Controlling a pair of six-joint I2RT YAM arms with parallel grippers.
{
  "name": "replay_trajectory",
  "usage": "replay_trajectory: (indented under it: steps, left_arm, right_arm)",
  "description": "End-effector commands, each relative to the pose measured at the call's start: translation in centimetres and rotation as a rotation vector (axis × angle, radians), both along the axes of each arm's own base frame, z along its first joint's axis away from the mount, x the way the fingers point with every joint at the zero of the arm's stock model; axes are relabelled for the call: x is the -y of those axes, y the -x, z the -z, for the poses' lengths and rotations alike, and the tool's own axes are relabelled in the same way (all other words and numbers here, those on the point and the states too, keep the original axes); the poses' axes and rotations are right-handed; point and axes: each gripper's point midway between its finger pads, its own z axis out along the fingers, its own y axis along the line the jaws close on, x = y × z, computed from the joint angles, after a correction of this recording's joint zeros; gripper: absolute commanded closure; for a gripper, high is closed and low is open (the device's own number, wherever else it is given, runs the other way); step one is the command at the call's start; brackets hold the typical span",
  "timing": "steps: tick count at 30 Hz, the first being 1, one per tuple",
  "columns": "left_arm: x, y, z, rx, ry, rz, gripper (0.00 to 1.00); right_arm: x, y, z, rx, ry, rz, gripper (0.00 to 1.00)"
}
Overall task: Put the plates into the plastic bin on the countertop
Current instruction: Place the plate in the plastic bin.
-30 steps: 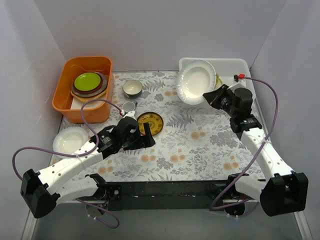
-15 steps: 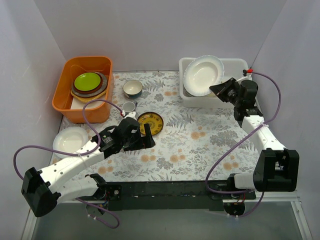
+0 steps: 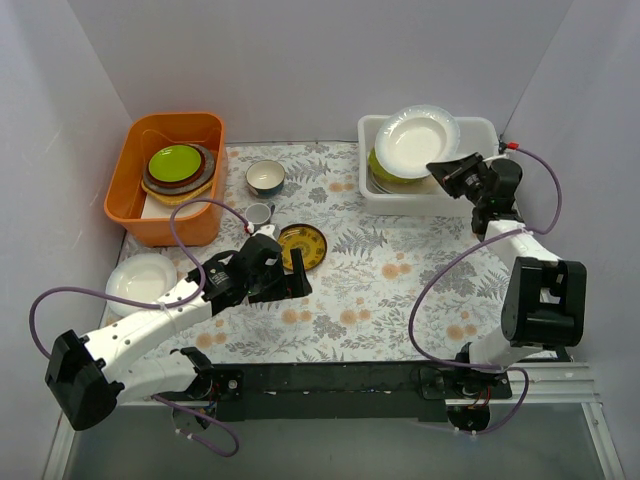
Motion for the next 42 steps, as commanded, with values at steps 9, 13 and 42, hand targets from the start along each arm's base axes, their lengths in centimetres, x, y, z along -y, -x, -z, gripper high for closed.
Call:
replay_trajectory:
  steps: [9, 13, 42]
  left_arm:
    - [0.7, -0.1, -0.2, 0.007, 0.019, 0.022, 0.02]
    - [0.8, -0.1, -0.3, 0.008, 0.025, 0.023, 0.02]
    - [1.0, 0.0, 0.3, -0.008, 0.023, 0.023, 0.02]
  right_arm:
    - [-0.5, -3.2, -5.3, 0.253, -0.175, -0.071, 0.99]
    - [-0.5, -4.4, -4.1, 0.238, -0.178, -0.074, 0.99]
    - [-0.2, -8.1, 1.9, 0.055, -0.158, -0.117, 0.92]
